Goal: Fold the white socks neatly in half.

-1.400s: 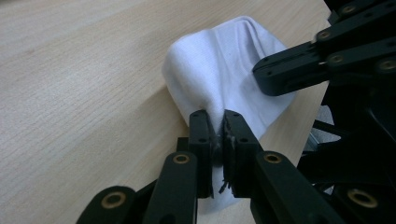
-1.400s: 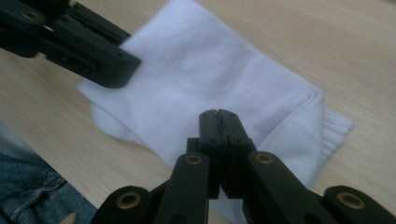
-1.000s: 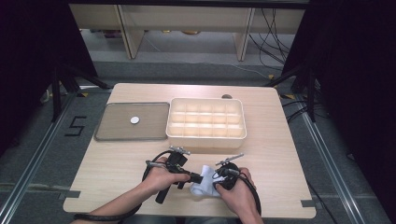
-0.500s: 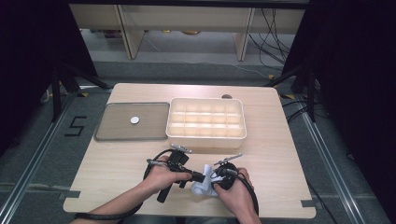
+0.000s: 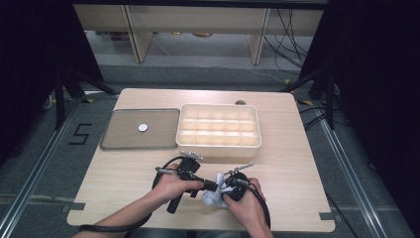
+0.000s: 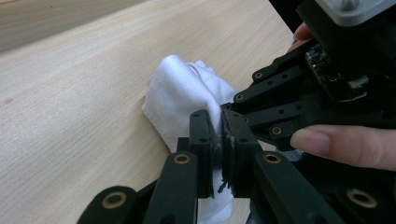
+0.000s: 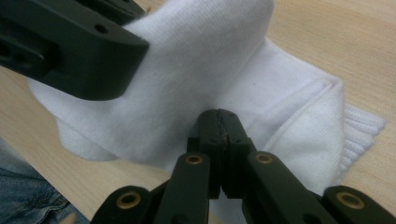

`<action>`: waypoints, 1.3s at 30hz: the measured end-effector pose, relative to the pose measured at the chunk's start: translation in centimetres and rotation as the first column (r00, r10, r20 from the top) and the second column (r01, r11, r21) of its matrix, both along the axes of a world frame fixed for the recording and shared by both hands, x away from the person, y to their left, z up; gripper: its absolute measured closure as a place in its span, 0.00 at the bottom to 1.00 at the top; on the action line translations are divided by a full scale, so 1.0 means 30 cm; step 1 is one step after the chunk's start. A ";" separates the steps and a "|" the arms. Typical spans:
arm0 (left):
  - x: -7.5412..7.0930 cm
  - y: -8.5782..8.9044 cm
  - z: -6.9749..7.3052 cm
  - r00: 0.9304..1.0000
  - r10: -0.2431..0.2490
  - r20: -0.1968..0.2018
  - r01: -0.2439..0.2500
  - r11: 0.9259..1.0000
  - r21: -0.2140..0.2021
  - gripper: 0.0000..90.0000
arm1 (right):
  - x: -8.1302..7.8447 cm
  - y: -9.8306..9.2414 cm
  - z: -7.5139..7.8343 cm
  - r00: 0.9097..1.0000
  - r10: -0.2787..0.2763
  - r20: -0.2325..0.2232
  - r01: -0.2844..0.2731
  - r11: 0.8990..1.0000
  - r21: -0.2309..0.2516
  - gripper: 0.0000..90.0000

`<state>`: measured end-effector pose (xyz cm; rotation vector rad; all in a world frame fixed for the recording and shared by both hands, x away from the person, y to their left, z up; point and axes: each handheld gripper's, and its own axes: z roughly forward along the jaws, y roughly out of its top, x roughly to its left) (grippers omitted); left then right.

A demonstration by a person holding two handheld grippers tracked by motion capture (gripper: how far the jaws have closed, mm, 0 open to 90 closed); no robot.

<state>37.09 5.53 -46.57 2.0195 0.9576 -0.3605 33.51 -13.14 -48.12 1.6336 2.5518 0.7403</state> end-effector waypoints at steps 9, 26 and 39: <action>0.003 0.000 0.005 1.000 0.005 -0.003 -0.005 1.000 -0.001 0.92 | 0.003 0.015 -0.002 1.000 -0.006 -0.002 0.006 1.000 -0.001 0.99; 0.009 0.012 0.010 1.000 -0.012 0.002 0.012 1.000 0.018 0.92 | 0.000 0.024 0.013 1.000 -0.004 0.030 0.003 0.999 0.039 0.97; 0.008 0.019 0.009 1.000 0.010 0.000 -0.010 1.000 0.020 0.92 | -0.004 -0.177 0.081 0.989 -0.138 0.053 0.139 0.990 -0.006 1.00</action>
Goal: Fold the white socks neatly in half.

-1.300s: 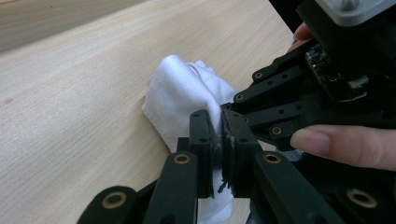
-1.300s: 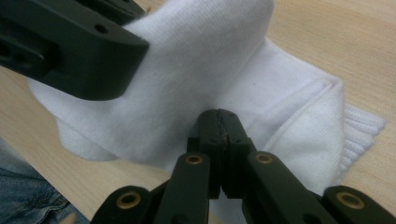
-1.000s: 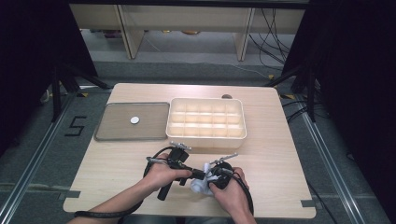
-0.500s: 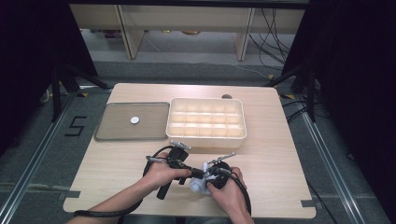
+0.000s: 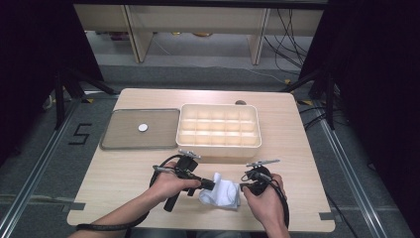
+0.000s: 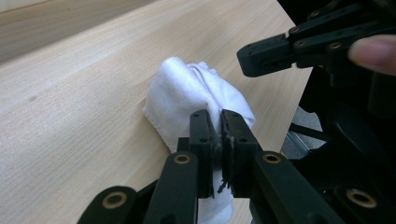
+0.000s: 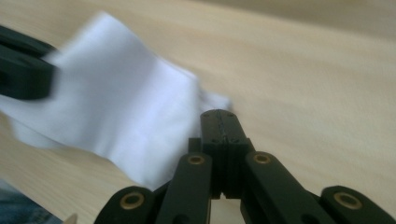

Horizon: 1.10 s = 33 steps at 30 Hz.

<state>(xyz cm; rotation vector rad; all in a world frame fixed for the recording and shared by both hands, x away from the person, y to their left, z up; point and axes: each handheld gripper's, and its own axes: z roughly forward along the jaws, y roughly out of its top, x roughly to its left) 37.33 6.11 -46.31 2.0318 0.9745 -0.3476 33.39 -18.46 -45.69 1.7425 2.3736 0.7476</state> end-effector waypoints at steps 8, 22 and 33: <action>0.004 -0.007 0.000 1.000 -0.009 0.012 0.009 1.000 0.004 0.92 | -0.011 0.010 -0.085 0.998 0.003 -0.064 -0.004 1.000 -0.004 1.00; 0.009 -0.003 0.002 1.000 0.003 0.006 -0.003 1.000 0.010 0.92 | -0.010 0.051 -0.089 0.998 0.014 -0.065 -0.014 1.000 -0.010 1.00; 0.008 -0.010 0.000 1.000 -0.006 0.017 0.006 1.000 0.008 0.92 | -0.007 0.066 -0.085 0.997 0.040 -0.059 -0.039 0.999 0.019 1.00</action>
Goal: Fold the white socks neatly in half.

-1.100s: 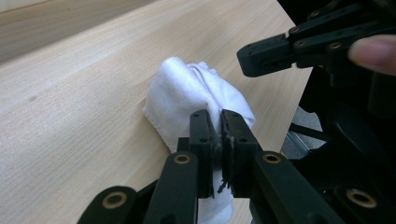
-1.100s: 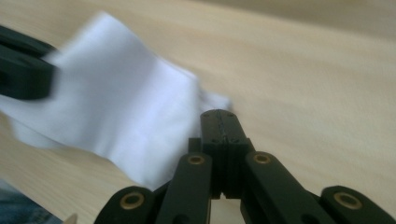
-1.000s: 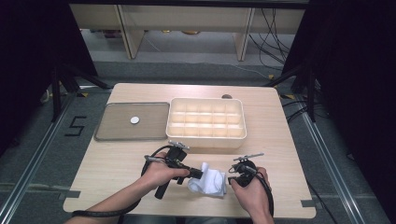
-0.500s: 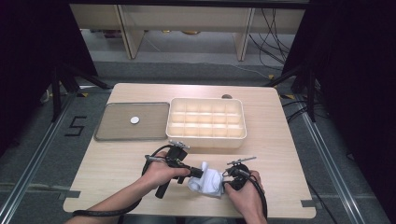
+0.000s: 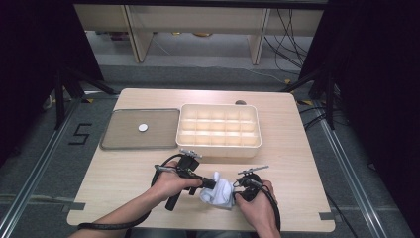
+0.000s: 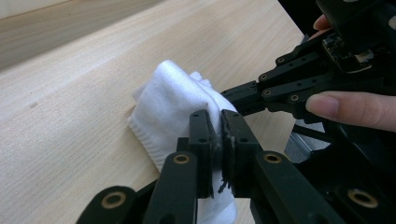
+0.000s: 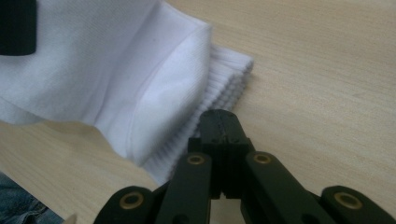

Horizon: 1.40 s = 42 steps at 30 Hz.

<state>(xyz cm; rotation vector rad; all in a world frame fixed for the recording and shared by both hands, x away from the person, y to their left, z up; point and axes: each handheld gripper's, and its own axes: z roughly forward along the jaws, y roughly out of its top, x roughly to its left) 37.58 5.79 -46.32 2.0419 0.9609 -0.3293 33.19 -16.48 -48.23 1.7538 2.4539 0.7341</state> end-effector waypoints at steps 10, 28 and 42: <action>-0.002 -0.007 0.004 1.000 -0.021 0.003 0.021 1.000 0.019 0.92 | 0.005 0.006 -0.001 1.000 0.000 0.011 0.000 1.000 0.007 1.00; -0.011 -0.027 0.008 0.999 -0.015 0.047 0.015 1.000 0.009 0.93 | 0.008 0.019 -0.001 1.000 0.009 0.011 -0.009 1.000 0.003 1.00; -0.010 -0.033 0.014 0.998 -0.043 0.045 0.043 0.999 0.020 0.93 | 0.006 0.032 -0.001 1.000 0.003 0.005 -0.003 1.000 0.008 1.00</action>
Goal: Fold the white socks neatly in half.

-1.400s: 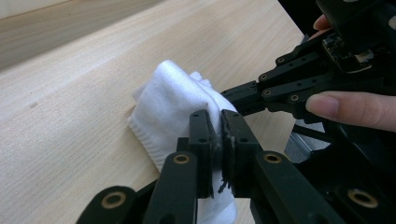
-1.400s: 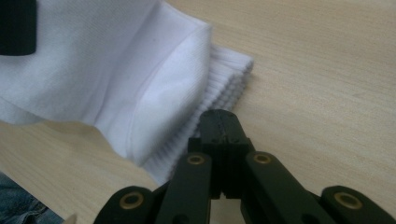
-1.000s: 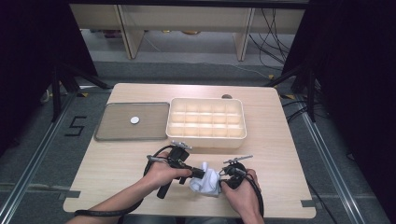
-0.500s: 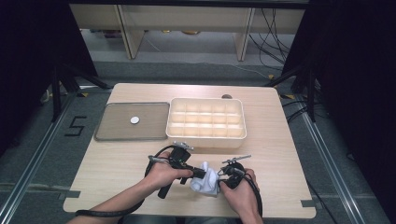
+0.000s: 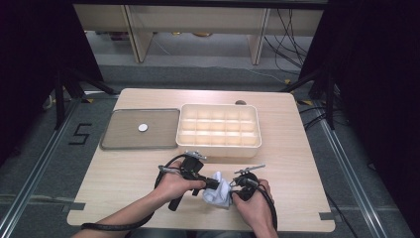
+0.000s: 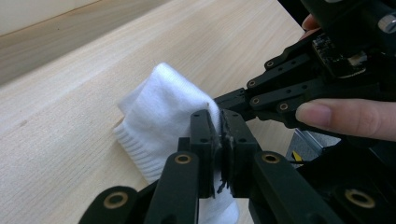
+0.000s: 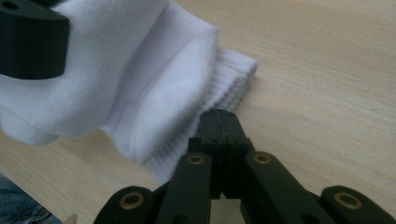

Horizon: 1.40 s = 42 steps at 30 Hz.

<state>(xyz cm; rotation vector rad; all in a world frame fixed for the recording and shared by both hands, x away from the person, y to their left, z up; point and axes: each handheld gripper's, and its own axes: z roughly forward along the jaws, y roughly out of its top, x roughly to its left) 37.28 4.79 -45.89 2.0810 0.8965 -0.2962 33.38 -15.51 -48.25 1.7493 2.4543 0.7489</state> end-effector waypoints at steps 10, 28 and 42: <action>-0.006 -0.015 -0.005 1.000 0.017 0.009 -0.017 1.000 -0.005 0.93 | 0.003 0.003 -0.001 1.000 0.018 0.007 -0.018 1.000 -0.004 1.00; -0.007 -0.023 -0.004 1.000 0.008 0.012 -0.008 1.000 0.005 0.93 | 0.000 0.023 0.000 1.000 0.013 -0.006 -0.013 1.000 -0.006 1.00; -0.009 -0.030 -0.003 1.000 -0.006 0.009 0.006 1.000 0.011 0.93 | 0.001 0.033 0.000 1.000 -0.003 -0.028 0.003 1.000 -0.018 1.00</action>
